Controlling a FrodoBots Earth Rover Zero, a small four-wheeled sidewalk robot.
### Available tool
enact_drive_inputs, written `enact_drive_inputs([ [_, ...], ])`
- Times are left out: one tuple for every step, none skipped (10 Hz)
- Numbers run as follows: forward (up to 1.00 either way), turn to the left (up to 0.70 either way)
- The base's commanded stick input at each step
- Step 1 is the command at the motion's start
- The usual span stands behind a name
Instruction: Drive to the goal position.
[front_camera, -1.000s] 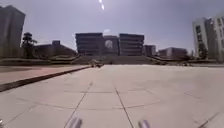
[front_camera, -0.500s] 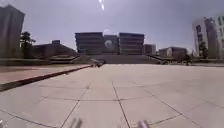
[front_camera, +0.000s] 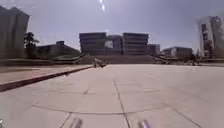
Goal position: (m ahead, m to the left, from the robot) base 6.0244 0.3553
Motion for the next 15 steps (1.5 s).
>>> enact_drive_inputs([
  [1.0, 0.0],
  [1.0, 0.0],
  [1.0, 0.0],
  [1.0, 0.0],
  [1.0, 0.0],
  [1.0, 0.0],
  [1.0, 0.0],
  [1.0, 0.0],
  [1.0, 0.0],
  [1.0, 0.0],
  [1.0, 0.0],
  [1.0, 0.0],
  [1.0, 0.0],
  [1.0, 0.0],
  [1.0, 0.0],
])
